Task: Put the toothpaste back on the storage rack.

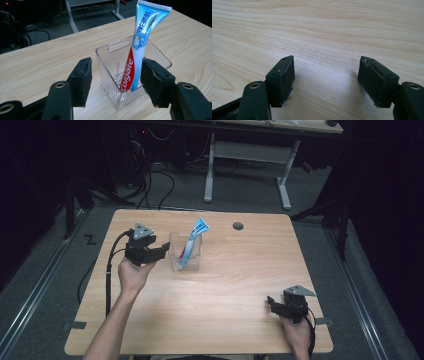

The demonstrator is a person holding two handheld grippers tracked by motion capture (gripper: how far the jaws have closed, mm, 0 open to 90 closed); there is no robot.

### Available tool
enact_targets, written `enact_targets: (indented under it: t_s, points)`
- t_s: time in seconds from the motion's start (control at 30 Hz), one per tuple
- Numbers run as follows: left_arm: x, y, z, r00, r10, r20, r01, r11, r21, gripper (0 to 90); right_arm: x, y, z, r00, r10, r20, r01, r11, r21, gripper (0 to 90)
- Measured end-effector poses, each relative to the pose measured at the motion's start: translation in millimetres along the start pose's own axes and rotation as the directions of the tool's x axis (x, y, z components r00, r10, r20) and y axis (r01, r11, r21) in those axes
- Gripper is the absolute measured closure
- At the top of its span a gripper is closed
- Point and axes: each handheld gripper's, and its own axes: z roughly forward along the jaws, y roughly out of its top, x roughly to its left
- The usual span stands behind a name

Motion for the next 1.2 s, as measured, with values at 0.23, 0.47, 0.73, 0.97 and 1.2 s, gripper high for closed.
enact_targets:
  t_s: [0.23, 0.47, 0.73, 0.97, 1.2]
  points:
    - [5.0, -7.5, -7.4, 0.9995, -0.032, -0.002, 0.032, 0.9995, -0.007, 42.6, 0.0, 0.0, 0.0, 1.0, 0.0, 0.0, 0.0, 1.0, 0.0, 29.7]
    - [12.8, -15.2, -16.6, 0.9969, -0.078, -0.008, 0.078, 0.9967, -0.025, 42.5, 0.0, 0.0, 0.0, 1.0, 0.0, 0.0, 0.0, 1.0, 0.0, 29.7]
    - [15.2, -22.1, -23.7, 0.995, -0.099, -0.01, 0.099, 0.9944, -0.038, 42.2, 0.0, 0.0, 0.0, 1.0, 0.0, 0.0, 0.0, 1.0, 0.0, 29.7]
    - [16.6, -27.7, -28.3, 0.9938, -0.111, -0.007, 0.111, 0.993, -0.039, 41.8, 0.1, 0.0, 0.0, 1.0, 0.0, 0.0, 0.0, 1.0, 0.0, 29.7]
    - [18.6, -35.1, -32.4, 0.9914, -0.13, -0.005, 0.13, 0.9909, -0.034, 41.5, 0.1, 0.0, -0.1, 1.0, 0.0, 0.0, 0.0, 1.0, 0.001, 29.7]
